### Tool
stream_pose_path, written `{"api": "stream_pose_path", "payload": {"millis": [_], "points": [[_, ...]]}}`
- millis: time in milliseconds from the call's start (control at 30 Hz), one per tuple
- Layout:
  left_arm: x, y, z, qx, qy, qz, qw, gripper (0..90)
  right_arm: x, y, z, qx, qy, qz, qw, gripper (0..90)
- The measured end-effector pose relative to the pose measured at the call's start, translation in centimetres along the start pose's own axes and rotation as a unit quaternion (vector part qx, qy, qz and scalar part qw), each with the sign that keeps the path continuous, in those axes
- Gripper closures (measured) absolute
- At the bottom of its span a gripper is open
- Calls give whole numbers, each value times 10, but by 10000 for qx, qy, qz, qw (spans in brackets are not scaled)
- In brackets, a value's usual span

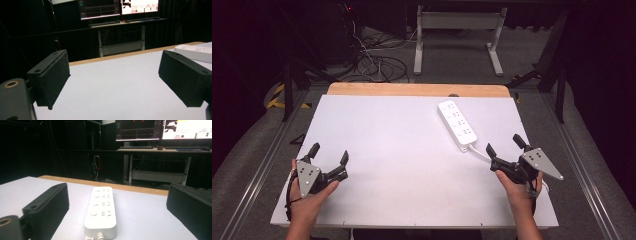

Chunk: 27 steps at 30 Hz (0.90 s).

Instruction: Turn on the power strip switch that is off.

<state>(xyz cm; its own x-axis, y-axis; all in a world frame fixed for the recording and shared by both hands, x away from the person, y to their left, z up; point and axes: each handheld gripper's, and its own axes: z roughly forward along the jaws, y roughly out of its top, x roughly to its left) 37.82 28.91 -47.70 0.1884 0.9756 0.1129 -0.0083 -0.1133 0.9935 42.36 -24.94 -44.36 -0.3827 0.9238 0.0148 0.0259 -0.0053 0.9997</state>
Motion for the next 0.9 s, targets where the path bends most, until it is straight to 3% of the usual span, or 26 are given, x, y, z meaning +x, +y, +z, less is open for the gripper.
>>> {"api": "stream_pose_path", "payload": {"millis": [900], "points": [[0,1,-1,-22,7,21,10000,108,4,1,0,198,-37,-152,9997,68]]}}
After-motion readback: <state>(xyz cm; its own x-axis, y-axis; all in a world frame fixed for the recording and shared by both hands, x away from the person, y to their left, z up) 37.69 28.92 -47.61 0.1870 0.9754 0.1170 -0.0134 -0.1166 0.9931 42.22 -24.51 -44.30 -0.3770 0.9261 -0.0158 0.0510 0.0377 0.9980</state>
